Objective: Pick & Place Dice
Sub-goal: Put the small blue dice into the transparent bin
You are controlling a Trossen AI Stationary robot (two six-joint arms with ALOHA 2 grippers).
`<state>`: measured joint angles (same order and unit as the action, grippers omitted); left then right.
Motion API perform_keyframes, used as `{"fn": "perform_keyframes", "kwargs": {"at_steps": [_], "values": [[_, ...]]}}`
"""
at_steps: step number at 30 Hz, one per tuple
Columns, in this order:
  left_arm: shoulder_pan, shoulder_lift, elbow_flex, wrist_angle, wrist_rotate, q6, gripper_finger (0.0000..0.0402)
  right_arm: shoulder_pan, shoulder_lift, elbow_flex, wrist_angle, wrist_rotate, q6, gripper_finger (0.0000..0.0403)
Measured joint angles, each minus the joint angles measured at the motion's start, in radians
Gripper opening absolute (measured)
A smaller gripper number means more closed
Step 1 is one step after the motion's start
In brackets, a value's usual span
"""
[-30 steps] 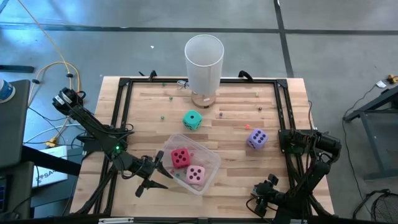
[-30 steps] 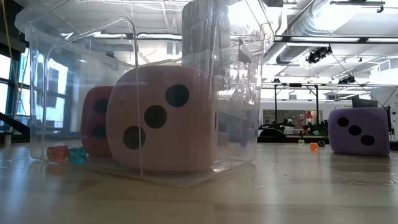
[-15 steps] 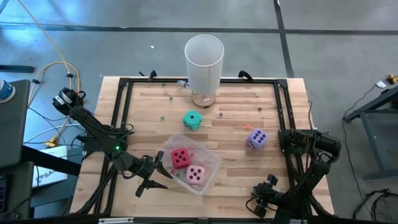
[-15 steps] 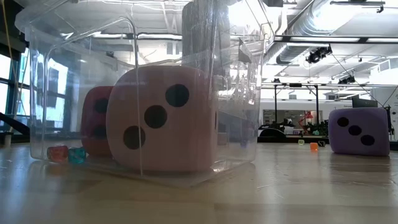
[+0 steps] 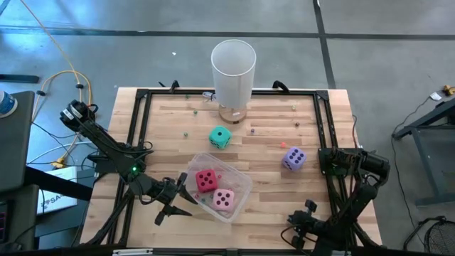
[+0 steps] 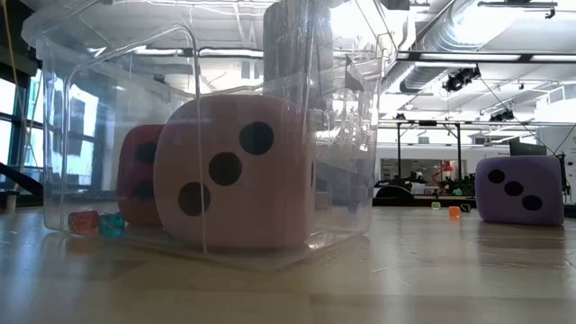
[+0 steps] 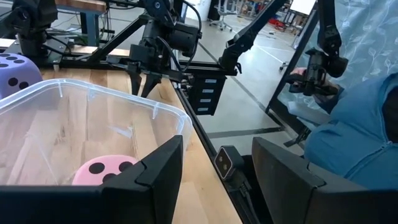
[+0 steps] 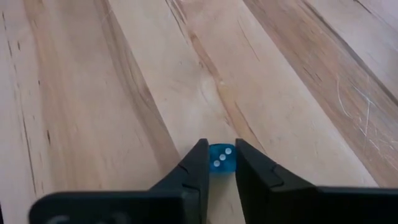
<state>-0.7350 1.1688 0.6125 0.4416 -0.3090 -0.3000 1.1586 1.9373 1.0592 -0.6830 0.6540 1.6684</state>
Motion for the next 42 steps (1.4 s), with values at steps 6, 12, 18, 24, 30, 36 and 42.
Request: {"fn": "perform_keyframes", "kwargs": {"at_steps": [6,12,18,24,30,36,42], "values": [[0.000,0.000,0.000,0.000,0.000,0.000,0.0186,-0.026,-0.002,0.001,0.013,0.001,-0.058,0.0037],[0.000,0.000,0.000,-0.002,0.000,0.000,0.0186,-0.061,0.000,0.000,0.051,0.047,-0.178,0.0036],[0.000,0.000,0.000,0.000,-0.001,0.000,0.0186,-0.112,-0.046,0.000,0.008,0.200,-0.285,0.0036],[0.000,0.000,0.000,-0.013,-0.001,0.000,0.0186,-0.142,-0.160,0.003,0.013,0.261,-0.403,0.0036],[0.026,0.001,0.000,-0.035,-0.002,-0.002,0.0186,-0.161,-0.259,0.064,0.032,0.390,-0.709,0.0036],[0.048,0.001,0.000,-0.058,-0.003,-0.021,0.0186,-0.219,-0.298,0.080,0.346,0.367,-1.209,0.0036],[0.093,0.001,0.000,-0.066,-0.003,-0.126,0.0186,-0.317,-0.267,0.081,0.691,0.154,-1.603,0.0036]]}}
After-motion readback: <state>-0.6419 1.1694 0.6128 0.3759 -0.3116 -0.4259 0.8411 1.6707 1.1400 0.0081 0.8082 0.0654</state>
